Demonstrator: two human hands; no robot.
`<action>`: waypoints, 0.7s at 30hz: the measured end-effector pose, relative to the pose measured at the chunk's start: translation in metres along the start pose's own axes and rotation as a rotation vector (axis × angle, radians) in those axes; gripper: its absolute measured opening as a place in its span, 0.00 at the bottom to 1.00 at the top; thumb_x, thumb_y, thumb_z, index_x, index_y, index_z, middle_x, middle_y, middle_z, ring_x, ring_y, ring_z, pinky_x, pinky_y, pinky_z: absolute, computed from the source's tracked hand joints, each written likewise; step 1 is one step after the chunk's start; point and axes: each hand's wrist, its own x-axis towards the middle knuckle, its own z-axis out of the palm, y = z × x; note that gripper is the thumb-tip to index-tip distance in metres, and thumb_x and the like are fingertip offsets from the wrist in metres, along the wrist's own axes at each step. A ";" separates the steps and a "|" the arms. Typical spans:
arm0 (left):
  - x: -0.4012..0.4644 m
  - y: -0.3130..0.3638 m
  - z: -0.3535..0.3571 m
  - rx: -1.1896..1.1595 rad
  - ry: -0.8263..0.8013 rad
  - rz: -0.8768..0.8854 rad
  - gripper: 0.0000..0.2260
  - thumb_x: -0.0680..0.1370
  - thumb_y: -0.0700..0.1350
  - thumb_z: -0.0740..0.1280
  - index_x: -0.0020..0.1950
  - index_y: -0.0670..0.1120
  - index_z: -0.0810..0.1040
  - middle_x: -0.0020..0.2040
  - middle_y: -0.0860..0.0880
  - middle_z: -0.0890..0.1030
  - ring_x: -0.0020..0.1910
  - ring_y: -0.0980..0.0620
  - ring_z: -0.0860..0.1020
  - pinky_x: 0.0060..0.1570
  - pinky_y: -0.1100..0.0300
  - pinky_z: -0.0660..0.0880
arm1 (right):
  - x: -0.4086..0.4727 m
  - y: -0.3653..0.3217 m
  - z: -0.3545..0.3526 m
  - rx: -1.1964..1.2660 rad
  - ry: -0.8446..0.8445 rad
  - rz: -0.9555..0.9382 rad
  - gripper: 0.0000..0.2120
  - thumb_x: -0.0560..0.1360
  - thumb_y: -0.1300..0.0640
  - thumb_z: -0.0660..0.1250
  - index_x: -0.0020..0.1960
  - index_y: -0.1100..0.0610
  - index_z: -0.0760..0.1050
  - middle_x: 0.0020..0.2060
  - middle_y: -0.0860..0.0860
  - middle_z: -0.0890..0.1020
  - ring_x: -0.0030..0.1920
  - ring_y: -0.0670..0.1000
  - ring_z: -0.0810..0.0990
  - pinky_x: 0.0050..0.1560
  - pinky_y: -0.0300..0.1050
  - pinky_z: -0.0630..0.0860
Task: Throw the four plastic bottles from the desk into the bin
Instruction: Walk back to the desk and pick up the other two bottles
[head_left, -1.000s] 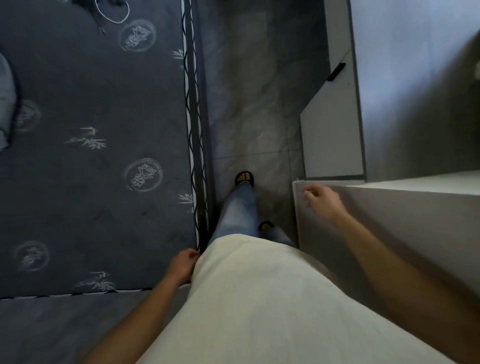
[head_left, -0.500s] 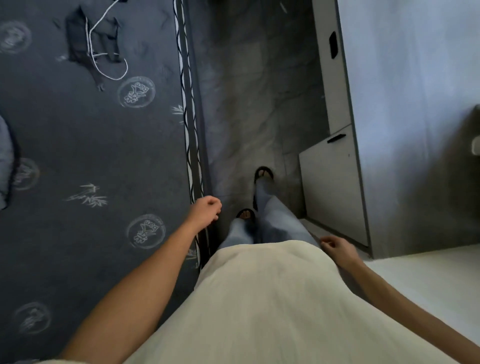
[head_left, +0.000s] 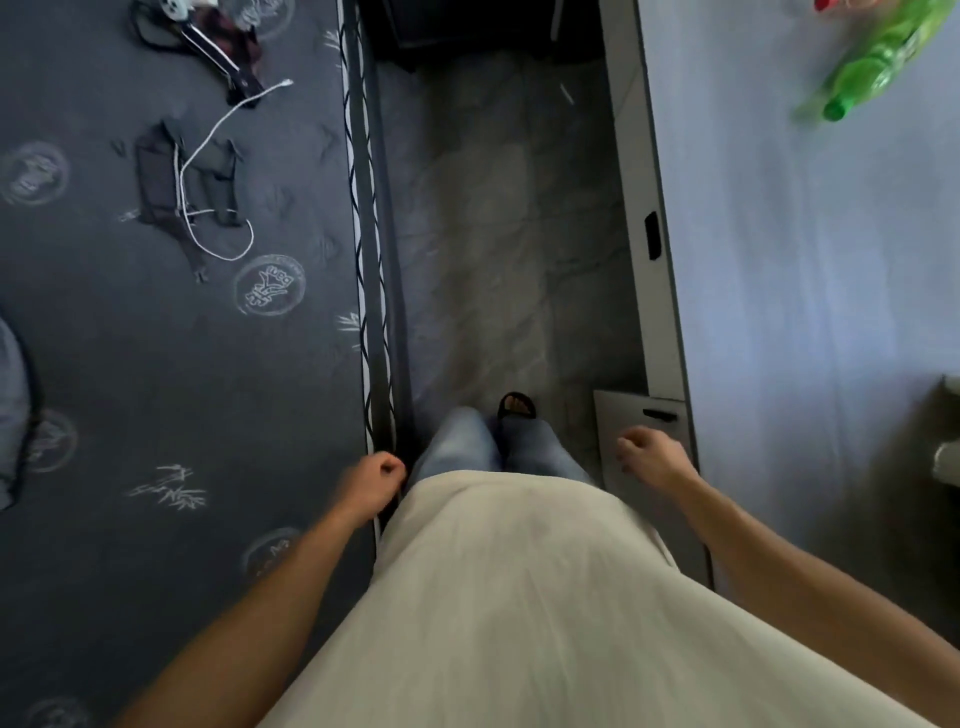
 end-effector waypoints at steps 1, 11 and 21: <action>0.003 -0.002 -0.004 0.003 -0.010 -0.019 0.09 0.81 0.46 0.65 0.55 0.47 0.84 0.53 0.45 0.86 0.51 0.44 0.83 0.55 0.51 0.79 | 0.011 -0.021 -0.012 -0.002 0.025 -0.040 0.13 0.81 0.52 0.62 0.61 0.54 0.79 0.52 0.52 0.84 0.47 0.52 0.82 0.53 0.49 0.79; 0.070 0.025 -0.090 -0.043 -0.118 -0.139 0.10 0.81 0.43 0.65 0.55 0.43 0.84 0.56 0.40 0.85 0.58 0.41 0.82 0.60 0.46 0.77 | 0.099 -0.184 -0.081 0.059 0.103 -0.183 0.14 0.82 0.51 0.60 0.63 0.53 0.79 0.54 0.52 0.84 0.52 0.55 0.83 0.59 0.54 0.80; 0.174 0.213 -0.219 0.038 -0.097 0.100 0.07 0.79 0.43 0.65 0.43 0.50 0.81 0.46 0.43 0.86 0.46 0.43 0.84 0.55 0.49 0.80 | 0.107 -0.184 -0.088 0.125 0.072 0.078 0.13 0.81 0.52 0.62 0.62 0.53 0.80 0.55 0.54 0.85 0.53 0.55 0.83 0.51 0.43 0.73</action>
